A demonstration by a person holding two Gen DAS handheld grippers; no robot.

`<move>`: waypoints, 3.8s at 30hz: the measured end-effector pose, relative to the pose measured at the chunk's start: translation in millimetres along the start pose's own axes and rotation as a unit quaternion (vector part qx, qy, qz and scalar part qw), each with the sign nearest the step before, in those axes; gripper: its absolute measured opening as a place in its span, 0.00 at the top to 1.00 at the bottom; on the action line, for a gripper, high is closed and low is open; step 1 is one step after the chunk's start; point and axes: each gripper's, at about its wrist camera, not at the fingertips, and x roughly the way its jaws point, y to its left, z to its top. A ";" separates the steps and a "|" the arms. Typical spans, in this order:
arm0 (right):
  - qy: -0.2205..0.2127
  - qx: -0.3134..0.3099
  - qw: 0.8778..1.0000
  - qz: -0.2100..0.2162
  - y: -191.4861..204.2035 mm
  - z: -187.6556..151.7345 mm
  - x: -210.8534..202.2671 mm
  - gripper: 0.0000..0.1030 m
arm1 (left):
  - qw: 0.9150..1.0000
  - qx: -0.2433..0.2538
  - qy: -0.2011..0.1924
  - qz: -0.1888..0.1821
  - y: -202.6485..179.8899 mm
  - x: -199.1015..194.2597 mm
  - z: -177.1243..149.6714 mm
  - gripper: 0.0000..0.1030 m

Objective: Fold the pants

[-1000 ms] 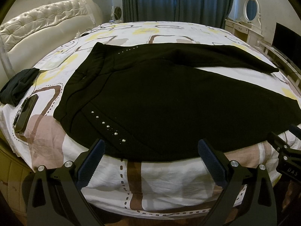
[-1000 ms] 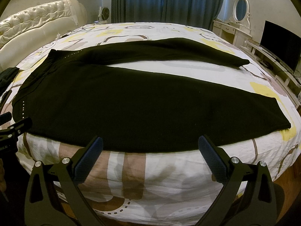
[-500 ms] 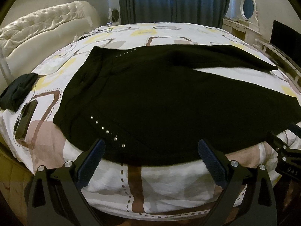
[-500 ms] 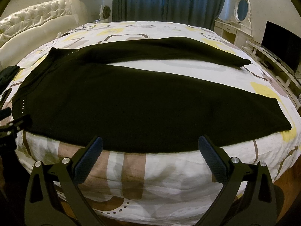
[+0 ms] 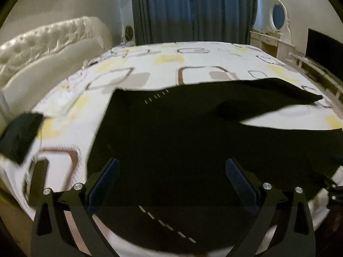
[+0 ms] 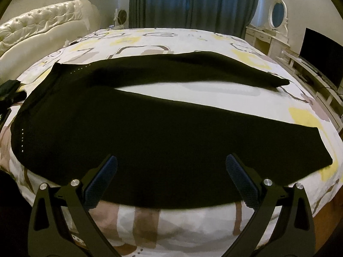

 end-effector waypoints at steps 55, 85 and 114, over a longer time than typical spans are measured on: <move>0.043 -0.053 0.993 0.099 75.4 60.3 58.5 0.02 | 0.965 -0.006 0.109 -0.239 159.8 264.9 86.0 0.04; 0.105 -0.362 0.918 0.125 -54.8 301.3 293.2 0.02 | 0.962 -0.037 0.087 -0.258 188.0 271.0 98.8 0.92; 0.217 -0.301 0.907 0.197 -103.3 302.3 313.6 0.93 | 0.959 -0.035 0.093 -0.267 190.8 273.1 98.2 0.91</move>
